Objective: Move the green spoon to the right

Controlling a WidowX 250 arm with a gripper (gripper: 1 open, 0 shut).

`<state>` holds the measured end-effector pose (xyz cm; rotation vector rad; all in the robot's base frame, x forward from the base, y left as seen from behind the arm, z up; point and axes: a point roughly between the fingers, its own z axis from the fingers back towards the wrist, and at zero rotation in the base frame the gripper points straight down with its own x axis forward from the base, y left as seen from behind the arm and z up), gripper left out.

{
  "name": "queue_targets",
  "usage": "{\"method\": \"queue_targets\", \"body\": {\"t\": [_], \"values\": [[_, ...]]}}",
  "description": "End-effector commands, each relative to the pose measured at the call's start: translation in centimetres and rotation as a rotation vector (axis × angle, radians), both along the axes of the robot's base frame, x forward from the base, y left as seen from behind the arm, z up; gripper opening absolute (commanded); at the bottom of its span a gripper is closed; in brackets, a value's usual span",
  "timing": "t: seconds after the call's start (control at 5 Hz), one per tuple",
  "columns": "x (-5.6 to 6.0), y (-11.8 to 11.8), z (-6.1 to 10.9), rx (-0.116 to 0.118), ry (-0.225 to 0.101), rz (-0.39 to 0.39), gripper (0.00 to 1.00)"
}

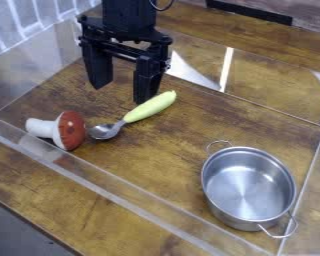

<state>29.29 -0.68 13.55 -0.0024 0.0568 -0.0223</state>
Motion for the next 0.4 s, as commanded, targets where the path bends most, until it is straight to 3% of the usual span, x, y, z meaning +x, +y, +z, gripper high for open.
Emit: {"method": "queue_targets", "body": {"t": [0.0,0.2], "values": [[0.9,1.1,-1.7,-0.002,0.005,-0.094,1.00],[2.4,2.0,-2.9,-0.004,0.000,-0.066,1.00]]}}
